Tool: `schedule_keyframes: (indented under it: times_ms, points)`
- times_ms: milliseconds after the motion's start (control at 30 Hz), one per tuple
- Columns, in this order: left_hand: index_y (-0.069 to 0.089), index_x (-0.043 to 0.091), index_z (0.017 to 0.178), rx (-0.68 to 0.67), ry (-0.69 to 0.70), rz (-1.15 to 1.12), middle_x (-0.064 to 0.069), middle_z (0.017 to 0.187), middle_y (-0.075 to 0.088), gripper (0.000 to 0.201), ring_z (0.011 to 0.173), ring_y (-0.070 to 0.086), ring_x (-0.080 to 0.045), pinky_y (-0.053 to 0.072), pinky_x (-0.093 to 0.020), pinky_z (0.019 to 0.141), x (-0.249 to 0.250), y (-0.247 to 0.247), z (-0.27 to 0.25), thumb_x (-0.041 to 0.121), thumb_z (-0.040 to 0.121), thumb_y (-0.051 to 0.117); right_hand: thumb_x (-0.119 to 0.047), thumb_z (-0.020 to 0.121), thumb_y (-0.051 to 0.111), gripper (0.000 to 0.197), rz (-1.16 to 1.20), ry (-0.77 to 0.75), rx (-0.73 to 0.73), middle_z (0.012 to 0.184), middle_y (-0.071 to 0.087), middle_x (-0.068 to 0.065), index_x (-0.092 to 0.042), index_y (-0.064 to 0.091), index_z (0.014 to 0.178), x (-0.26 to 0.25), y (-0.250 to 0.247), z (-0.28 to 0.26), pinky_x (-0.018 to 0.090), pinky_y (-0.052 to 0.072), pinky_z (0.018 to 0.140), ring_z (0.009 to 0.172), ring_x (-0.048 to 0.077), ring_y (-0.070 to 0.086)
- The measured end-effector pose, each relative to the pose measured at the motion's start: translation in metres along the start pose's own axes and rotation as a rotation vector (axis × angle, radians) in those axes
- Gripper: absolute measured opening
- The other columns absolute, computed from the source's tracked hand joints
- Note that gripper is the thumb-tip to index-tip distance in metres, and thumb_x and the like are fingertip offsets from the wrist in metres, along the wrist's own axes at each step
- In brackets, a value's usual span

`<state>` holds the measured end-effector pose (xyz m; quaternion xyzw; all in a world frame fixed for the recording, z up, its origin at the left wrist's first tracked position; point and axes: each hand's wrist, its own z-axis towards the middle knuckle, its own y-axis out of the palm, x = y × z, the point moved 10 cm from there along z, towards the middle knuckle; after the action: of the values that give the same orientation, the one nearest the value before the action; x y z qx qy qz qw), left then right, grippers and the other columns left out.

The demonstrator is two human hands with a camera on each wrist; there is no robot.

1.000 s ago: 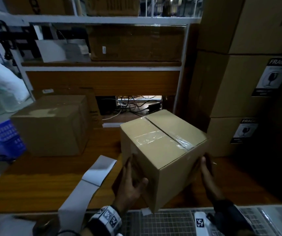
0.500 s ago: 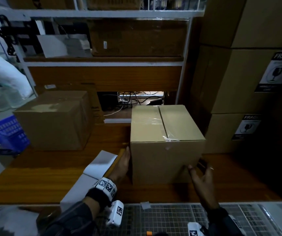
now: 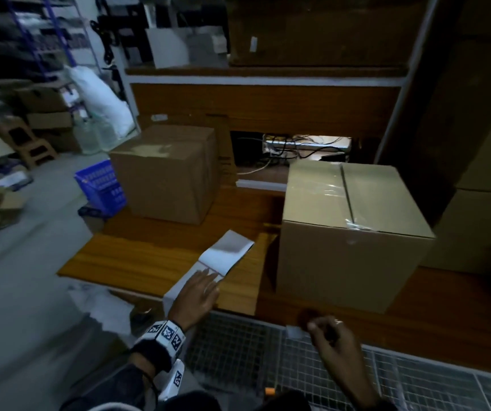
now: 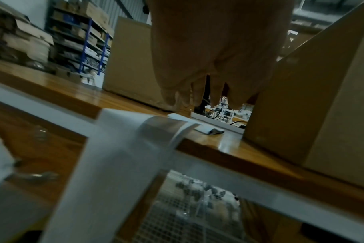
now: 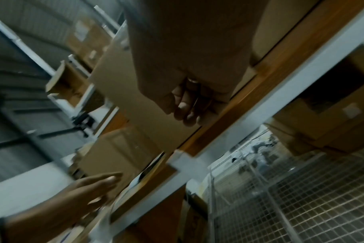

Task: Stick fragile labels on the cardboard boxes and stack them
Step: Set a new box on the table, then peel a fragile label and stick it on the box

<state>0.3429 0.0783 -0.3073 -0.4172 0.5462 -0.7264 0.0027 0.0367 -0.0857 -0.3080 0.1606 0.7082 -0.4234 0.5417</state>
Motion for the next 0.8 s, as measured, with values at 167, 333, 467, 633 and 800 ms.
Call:
schedule_keyframes:
  times_ms: [167,333,467,633,800]
  points:
    - [0.050,0.020,0.150,-0.083,-0.026,0.081,-0.004,0.158,0.042,0.105,0.149,0.033,-0.022,0.027,-0.038,0.122,-0.045,0.001,-0.017,0.092,0.083,0.013,-0.029,0.101,0.064,0.012,-0.070,-0.288,-0.191,0.079,0.070,-0.011,-0.032,0.069,0.091,-0.081,0.086,0.013,0.023,0.048,0.061,0.074,0.006,0.066]
    - [0.068,0.018,0.131,0.064,0.035,0.261,-0.007,0.125,0.064,0.045,0.112,0.061,-0.032,0.054,-0.045,0.089,-0.069,-0.035,-0.021,0.039,0.099,0.043,-0.035,0.097,0.062,0.011,-0.193,-0.426,-0.215,0.086,0.065,-0.008,-0.027,0.066,0.091,-0.123,0.171,0.053,0.035,0.049,0.071,0.085,0.008,0.061]
    - [0.071,0.021,0.127,0.097,0.035,0.274,-0.005,0.123,0.065,0.036,0.112,0.060,-0.029,0.052,-0.043,0.089,-0.084,-0.059,-0.019,0.023,0.097,0.051,-0.027,0.096,0.065,0.020,-0.409,-0.502,-0.219,0.109,0.068,0.004,-0.014,0.068,0.112,-0.149,0.235,0.079,0.027,0.043,0.082,0.106,0.021,0.060]
    - [0.073,0.023,0.123,0.096,0.035,0.205,0.001,0.121,0.067,0.030,0.112,0.059,-0.024,0.051,-0.044,0.093,-0.109,-0.075,-0.015,0.015,0.097,0.060,-0.053,0.089,0.065,0.045,-0.644,-0.438,-0.297,0.112,0.065,0.006,-0.016,0.066,0.114,-0.152,0.296,0.106,0.039,0.047,0.082,0.106,0.027,0.057]
    - [0.075,0.025,0.121,0.107,0.021,0.177,0.004,0.120,0.066,0.030,0.114,0.058,-0.017,0.049,-0.039,0.096,-0.127,-0.083,-0.012,0.016,0.097,0.059,-0.052,0.082,0.069,0.036,-0.730,-0.459,-0.241,0.093,0.059,0.003,-0.019,0.062,0.095,-0.156,0.311,0.109,0.039,0.045,0.068,0.089,0.026,0.056]
